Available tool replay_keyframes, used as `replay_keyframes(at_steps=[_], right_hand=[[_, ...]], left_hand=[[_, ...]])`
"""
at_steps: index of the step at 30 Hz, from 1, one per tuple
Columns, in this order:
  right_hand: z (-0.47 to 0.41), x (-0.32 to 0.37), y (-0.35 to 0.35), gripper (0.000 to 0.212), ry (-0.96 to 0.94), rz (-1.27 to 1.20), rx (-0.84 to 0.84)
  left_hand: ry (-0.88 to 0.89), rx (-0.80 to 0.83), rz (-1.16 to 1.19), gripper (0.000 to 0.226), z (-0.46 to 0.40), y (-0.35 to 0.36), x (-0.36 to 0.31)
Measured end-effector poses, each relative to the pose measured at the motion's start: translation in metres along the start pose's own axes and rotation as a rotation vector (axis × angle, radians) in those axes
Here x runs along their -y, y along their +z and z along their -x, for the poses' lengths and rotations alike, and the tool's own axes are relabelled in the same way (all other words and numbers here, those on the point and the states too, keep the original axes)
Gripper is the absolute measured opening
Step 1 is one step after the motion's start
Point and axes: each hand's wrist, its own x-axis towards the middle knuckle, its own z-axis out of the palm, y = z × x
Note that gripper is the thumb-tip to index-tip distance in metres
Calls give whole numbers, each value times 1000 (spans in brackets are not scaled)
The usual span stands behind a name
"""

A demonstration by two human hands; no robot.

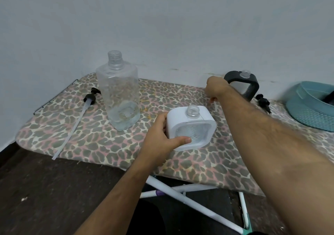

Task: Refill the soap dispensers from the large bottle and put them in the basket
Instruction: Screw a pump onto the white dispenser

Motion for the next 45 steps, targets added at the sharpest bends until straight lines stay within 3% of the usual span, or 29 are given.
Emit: replay_keyframes(at_steps=[3,8,11,13,18,21,29,35,40,45], right_hand=[[-4,0,6,27,45,23,4],[0,0,10,31,48,65,-83],[9,-1,6,23,32,39,-55],[17,-3,3,5,12,5,-19],[50,-12,-16,14,-35,-134,5],[71,-21,-35,19,-88,-339,-63],[125,-20,-77,22,-290,-781,-463],[160,2,-90,20,-412,-970,-650],[185,22,-91,22,-503,-1039,-691],[195,28,-68,22,-554,-910,-627]], left_hand=[[-4,-3,-8,60,-1,1,1],[-3,-9,-12,60,0,1,0],[-6,-7,-16,61,0,1,-1],[-13,-9,-15,62,1,1,-1],[-30,-20,-20,63,5,2,-7],[-31,-20,-29,62,7,2,-10],[-24,-23,-47,58,8,2,-12],[-30,-21,-46,61,8,2,-11],[-19,-21,-57,63,7,2,-8],[-12,-20,-58,62,6,3,-7]])
